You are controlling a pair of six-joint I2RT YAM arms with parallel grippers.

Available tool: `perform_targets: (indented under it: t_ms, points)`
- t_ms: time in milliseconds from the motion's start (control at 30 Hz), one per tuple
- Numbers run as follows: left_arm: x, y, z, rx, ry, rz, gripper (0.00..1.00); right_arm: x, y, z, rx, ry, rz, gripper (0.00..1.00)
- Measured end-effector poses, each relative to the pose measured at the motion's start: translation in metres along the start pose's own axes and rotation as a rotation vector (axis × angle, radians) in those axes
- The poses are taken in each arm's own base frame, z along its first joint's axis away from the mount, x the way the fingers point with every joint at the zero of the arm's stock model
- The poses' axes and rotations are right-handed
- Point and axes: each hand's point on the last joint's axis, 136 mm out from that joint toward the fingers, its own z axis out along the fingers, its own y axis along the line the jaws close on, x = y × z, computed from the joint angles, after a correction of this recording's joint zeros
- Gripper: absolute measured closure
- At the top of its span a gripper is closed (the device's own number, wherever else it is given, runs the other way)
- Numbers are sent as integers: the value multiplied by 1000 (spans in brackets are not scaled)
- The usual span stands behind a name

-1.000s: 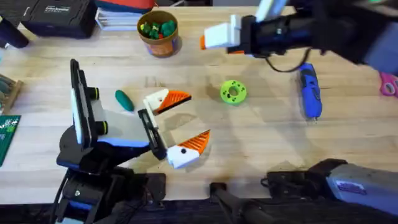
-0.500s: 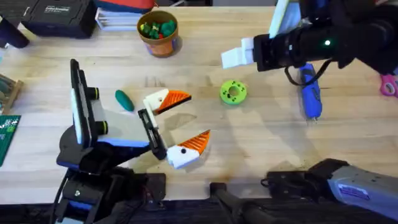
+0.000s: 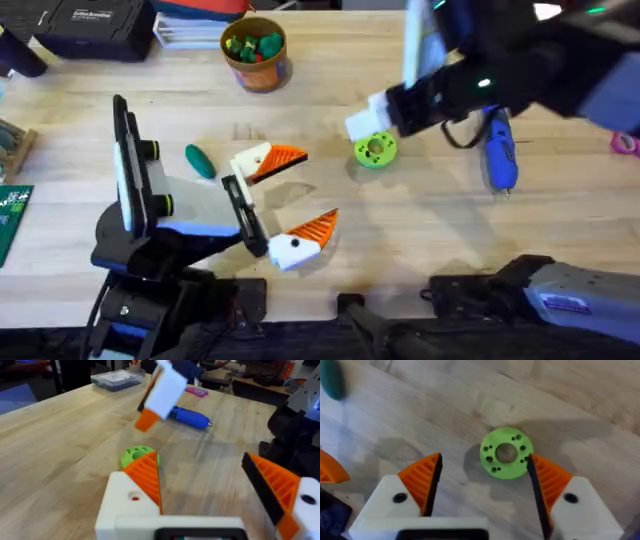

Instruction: Pick up the gripper from the table and insert it into the empty holder that is missing its gripper. Then pick up a screw, insert it into the mounting hole, and use the screwdriver to tighten it. Finally, clean up the table by picking up the vegetable and placing it into the bucket.

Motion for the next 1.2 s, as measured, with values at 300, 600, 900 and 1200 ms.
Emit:
perform_targets:
  t_ms: [300,600,900,1200]
  points:
    - [0,0,0,0,0,0,15,33,2,46,51,195,-83,417]
    - [0,0,0,0,0,0,15,45,-4,76,70,275,-82,615]
    - [0,0,0,0,0,0,15,44,-4,80,74,270,-85,782]
    - [0,0,0,0,0,0,15,46,-5,82,78,279,-86,860]
